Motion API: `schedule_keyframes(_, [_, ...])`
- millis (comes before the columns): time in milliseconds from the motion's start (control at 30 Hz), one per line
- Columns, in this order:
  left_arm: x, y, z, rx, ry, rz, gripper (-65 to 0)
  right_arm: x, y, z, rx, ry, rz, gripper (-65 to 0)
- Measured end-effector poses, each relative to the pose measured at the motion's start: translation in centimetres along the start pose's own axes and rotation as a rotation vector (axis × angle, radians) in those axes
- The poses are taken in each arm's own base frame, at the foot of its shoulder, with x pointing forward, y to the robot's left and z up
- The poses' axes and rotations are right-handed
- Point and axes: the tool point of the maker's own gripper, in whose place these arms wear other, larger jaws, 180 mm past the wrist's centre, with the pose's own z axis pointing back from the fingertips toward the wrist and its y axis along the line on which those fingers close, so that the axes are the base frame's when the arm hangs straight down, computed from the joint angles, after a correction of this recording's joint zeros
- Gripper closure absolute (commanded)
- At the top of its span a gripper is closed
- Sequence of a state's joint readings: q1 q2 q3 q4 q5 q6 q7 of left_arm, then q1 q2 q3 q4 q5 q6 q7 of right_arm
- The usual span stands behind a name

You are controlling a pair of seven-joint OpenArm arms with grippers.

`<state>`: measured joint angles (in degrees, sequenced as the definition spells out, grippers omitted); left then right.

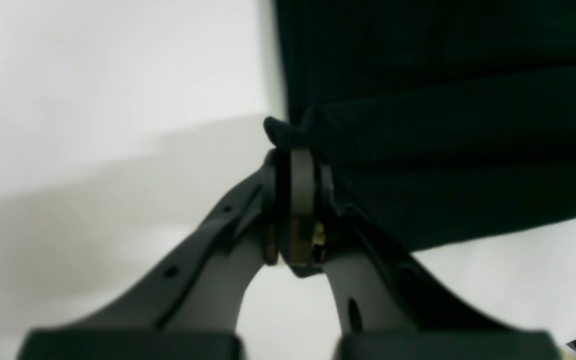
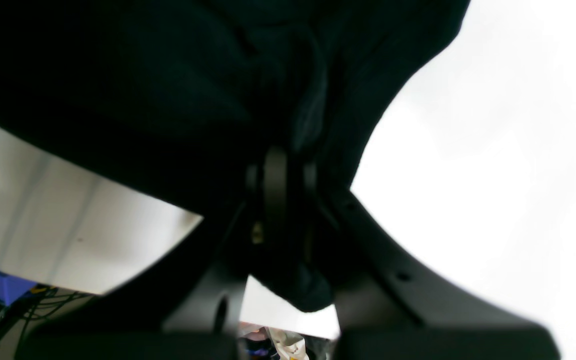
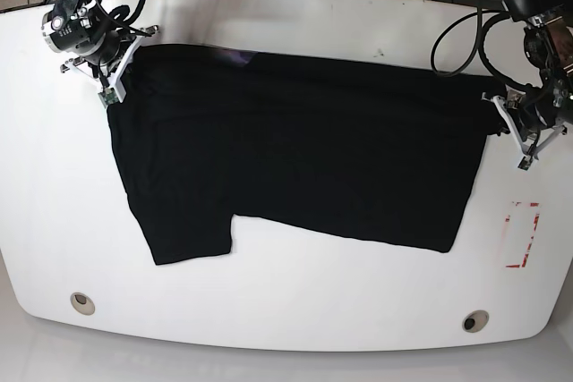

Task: Layout the t-shirt on the table in an organized manner, then fold the t-shirt properly
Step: 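Pull the held edge with both grippers away from the t-shirt body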

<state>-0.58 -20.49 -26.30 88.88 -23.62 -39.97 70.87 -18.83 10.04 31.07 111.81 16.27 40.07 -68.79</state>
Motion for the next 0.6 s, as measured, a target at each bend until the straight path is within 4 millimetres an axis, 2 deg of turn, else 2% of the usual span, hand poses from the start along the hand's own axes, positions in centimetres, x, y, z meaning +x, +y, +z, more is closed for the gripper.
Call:
schedule_keyframes(100, [-0.8, -0.2, -0.1, -0.005, 0.017, 0.001, 0.0, -0.4, 0.1, 0.0, 0.001, 0.008, 0.001, -4.3])
schedule_keyframes(200, [-1.7, -0.3, -0.2, -0.003, 0.043, 0.001, 0.0, -0.8, 0.2, 0.0, 0.005, 0.018, 0.0, -12.7])
schedule_keyframes(300, [-2.2, -0.4, -0.3, -0.004, 0.054, 0.002, 0.0, -1.1, 0.3, 0.0, 0.007, 0.027, -0.001, -23.8])
schedule_keyframes(367, [-2.4, -0.4, -0.3, -0.005, 0.059, 0.002, -1.8, -1.2, 0.2, 0.0, 0.002, 0.032, 0.001, -29.8])
schedule_keyframes(433, [-2.5, -0.5, -0.3, -0.007, 0.061, 0.003, -6.8, -1.5, 0.2, 0.1, 0.001, 0.039, 0.003, -34.4])
schedule_keyframes(500, [-2.5, -0.5, -0.3, -0.007, 0.062, 0.001, -15.1, -1.7, 0.2, 0.1, -0.001, 0.044, 0.003, -37.9])
schedule_keyframes(600, [-2.7, -0.5, -0.3, -0.007, 0.067, 0.001, -27.2, -1.9, 0.3, 0.1, 0.003, 0.05, 0.002, -38.2])
